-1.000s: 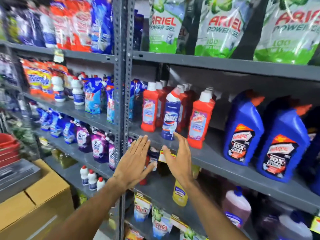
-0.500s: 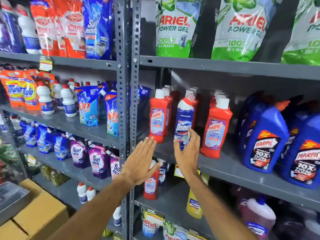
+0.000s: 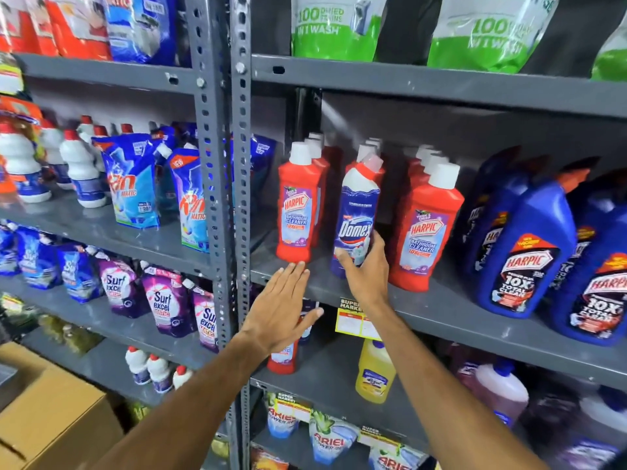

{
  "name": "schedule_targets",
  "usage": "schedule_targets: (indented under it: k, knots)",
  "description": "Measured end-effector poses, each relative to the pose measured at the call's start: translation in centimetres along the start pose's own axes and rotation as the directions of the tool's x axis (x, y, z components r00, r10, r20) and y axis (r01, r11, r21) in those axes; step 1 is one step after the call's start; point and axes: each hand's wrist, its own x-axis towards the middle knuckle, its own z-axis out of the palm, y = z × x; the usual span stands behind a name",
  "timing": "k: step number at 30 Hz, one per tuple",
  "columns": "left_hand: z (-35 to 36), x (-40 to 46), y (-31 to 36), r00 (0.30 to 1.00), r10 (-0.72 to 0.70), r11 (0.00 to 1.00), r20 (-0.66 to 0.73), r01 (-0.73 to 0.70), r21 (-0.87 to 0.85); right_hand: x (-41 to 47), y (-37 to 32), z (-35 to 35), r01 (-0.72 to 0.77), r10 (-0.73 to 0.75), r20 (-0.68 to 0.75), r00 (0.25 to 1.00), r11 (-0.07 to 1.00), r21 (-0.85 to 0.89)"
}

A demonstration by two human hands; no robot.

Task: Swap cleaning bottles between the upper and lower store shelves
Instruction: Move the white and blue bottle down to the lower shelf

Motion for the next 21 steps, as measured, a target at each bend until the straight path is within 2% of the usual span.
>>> schedule_targets:
  k: [5, 11, 21]
  knots:
    - [0.2, 0.2, 0.1, 0.999, -0.032, 0.999, 0.0, 0.032, -0.002, 0.9, 0.6, -0.1, -0.057, 0.058, 0.041, 0.997, 0.998, -0.022]
    - [-0.3, 0.2, 0.2, 0.997, -0.037, 0.999, 0.066, 0.036, 0.023, 0.4, 0.0, -0.5, -0.115, 0.115, 0.05, 0.992, 0.993, -0.001]
    - [-1.9, -5.9, 1.5, 0.993, -0.042, 0.999, 0.106, 0.04, 0.026, -5.2, -2.8, -1.2, -0.079, 0.079, 0.08, 0.994, 0.997, 0.008]
